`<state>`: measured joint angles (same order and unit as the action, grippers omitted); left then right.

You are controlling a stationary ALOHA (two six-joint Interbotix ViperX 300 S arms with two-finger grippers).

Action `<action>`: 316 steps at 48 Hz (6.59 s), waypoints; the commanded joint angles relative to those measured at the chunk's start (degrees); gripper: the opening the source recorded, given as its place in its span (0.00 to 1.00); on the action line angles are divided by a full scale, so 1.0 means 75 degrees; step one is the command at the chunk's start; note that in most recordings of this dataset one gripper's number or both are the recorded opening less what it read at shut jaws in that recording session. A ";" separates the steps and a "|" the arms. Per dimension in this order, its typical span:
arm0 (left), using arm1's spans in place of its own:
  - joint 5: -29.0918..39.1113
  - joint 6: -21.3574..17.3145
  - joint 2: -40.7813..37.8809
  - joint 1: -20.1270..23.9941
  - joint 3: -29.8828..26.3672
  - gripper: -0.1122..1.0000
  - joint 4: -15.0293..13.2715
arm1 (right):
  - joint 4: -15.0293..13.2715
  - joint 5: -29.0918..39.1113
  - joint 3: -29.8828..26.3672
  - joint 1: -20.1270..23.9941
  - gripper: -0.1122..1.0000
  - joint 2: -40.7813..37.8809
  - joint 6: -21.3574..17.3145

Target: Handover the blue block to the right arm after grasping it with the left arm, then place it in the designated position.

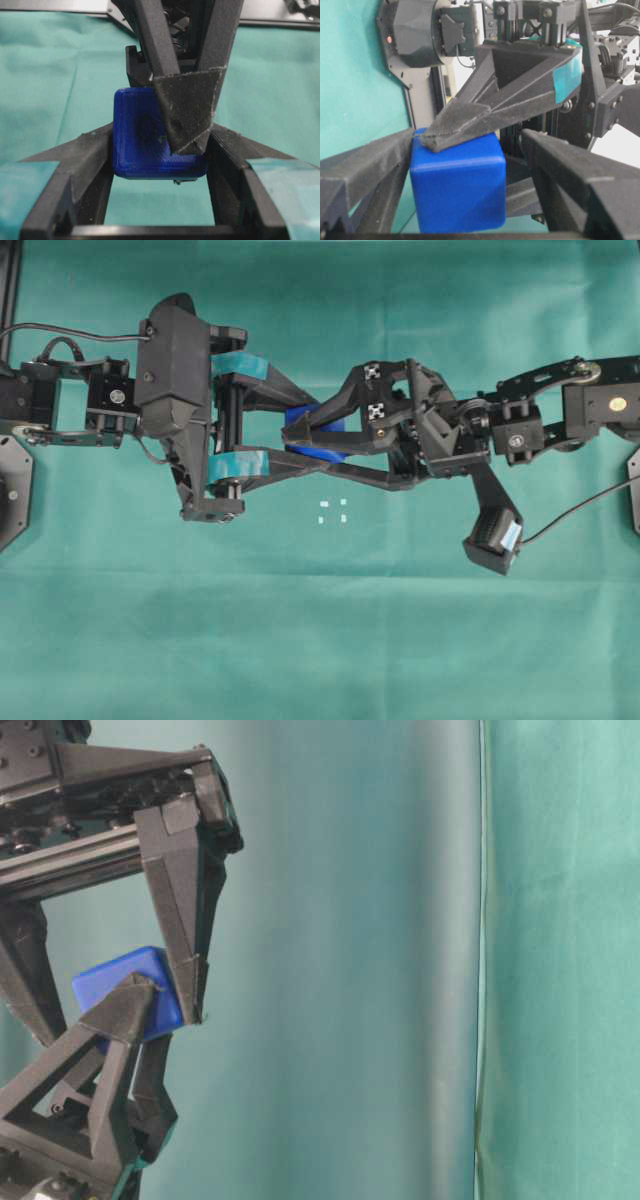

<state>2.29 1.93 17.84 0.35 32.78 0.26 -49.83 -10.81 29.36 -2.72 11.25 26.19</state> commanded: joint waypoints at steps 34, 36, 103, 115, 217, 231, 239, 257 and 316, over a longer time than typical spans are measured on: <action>-0.0023 0.0012 0.0141 0.0012 -0.0094 0.52 -0.0012 | -0.0305 0.0504 -0.0176 -0.0012 0.57 0.0164 0.0059; -0.0012 0.0012 0.0141 0.0012 -0.0105 0.52 -0.0012 | -0.0305 0.0516 -0.0164 -0.0012 0.57 0.0164 0.0047; 0.0117 0.0000 0.0246 -0.0023 -0.0105 1.00 -0.0012 | -0.0305 0.0539 -0.0012 -0.0012 0.57 0.0316 0.0035; 0.0246 0.0000 0.0656 -0.0012 0.0211 1.00 -0.0012 | -0.0293 0.0539 0.0398 -0.0012 0.57 0.0727 0.0023; 0.0246 -0.0012 0.0996 0.0000 0.0492 1.00 -0.0012 | 0.1922 0.1406 0.0832 0.0258 0.57 0.1523 -0.8320; 0.0246 -0.0012 0.0996 0.0000 0.0492 1.00 -0.0012 | 0.1934 0.1406 0.0820 0.0258 0.56 0.1523 -0.8309; 0.0246 0.0000 0.0996 -0.0012 0.0492 1.00 -0.0012 | 0.1922 0.1406 0.0820 0.0270 0.57 0.1523 -0.8320; 0.0246 0.0000 0.0996 -0.0012 0.0492 1.00 -0.0012 | 0.1922 0.1406 0.0820 0.0270 0.57 0.1523 -0.8320; 0.0246 -0.0012 0.0996 0.0000 0.0480 1.00 -0.0012 | 0.2098 0.2145 0.0820 0.0328 0.56 0.1523 -0.8520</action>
<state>4.39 1.93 24.96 0.26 37.71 0.26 -34.63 3.87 36.30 -0.62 21.71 -37.18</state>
